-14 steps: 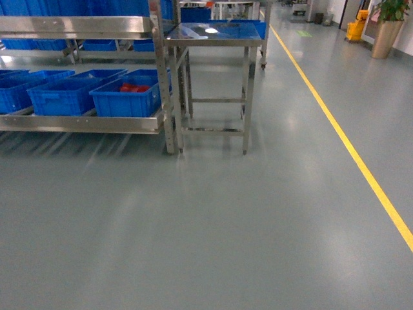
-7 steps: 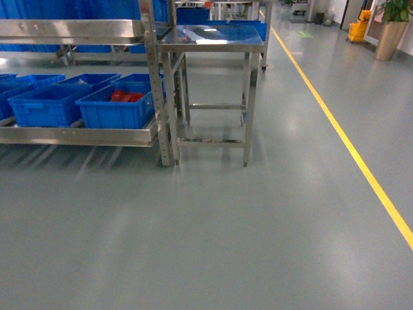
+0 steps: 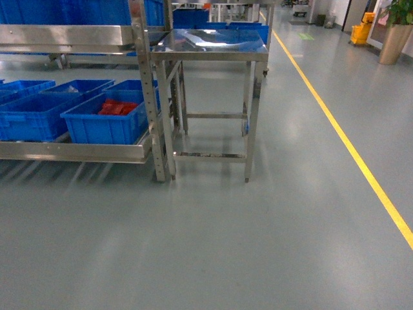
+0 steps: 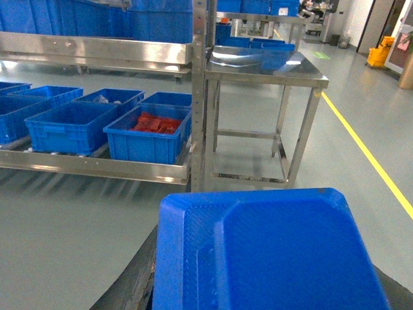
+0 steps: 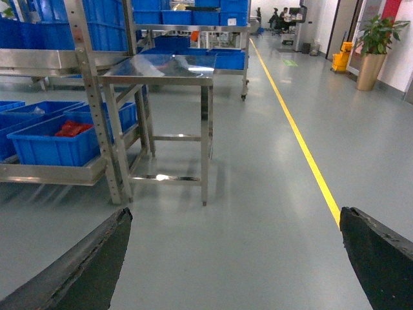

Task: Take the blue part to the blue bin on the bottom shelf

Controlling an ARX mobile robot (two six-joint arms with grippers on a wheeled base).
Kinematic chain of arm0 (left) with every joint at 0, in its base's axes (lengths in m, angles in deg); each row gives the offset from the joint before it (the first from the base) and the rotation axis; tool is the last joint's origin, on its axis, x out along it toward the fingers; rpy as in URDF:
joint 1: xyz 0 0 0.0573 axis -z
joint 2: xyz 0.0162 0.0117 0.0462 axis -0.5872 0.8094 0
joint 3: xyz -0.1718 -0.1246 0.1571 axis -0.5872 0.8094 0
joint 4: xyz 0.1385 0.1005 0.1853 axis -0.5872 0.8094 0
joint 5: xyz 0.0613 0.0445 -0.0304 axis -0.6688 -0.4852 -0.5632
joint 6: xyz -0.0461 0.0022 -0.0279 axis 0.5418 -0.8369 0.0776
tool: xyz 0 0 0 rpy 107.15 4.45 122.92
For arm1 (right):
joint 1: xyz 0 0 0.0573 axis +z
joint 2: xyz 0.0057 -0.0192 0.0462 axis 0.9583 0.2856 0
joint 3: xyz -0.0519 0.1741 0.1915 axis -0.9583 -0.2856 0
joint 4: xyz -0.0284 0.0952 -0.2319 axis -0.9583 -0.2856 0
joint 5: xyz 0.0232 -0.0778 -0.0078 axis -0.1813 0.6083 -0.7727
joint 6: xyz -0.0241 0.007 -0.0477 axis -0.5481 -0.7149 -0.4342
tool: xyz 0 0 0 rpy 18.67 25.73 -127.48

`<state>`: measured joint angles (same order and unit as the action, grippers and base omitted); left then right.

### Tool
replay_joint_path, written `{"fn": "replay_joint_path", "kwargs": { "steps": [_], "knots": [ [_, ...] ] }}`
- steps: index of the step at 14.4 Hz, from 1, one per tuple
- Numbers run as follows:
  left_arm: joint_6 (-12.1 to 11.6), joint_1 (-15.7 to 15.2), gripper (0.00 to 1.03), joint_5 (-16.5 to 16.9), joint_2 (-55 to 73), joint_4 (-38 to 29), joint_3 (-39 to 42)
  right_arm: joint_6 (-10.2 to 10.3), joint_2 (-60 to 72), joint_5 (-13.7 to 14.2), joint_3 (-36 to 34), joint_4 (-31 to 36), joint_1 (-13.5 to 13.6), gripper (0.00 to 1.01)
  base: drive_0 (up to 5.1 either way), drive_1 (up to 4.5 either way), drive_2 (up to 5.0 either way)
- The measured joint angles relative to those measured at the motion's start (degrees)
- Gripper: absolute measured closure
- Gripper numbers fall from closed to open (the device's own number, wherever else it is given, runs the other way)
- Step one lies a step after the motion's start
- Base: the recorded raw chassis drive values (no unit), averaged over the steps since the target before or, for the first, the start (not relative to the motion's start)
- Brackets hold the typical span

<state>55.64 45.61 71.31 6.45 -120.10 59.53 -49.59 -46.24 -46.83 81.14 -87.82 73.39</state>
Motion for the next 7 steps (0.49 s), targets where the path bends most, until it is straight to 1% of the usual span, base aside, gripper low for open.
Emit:
{"fn": "replay_joint_path", "kwargs": {
  "steps": [7],
  "knots": [
    [0.0, 0.0, 0.59, 0.0, 0.1, 0.2, 0.0, 0.0, 0.0, 0.0, 0.0, -0.1, 0.0, 0.03, 0.0, 4.23, -4.2]
  ]
}}
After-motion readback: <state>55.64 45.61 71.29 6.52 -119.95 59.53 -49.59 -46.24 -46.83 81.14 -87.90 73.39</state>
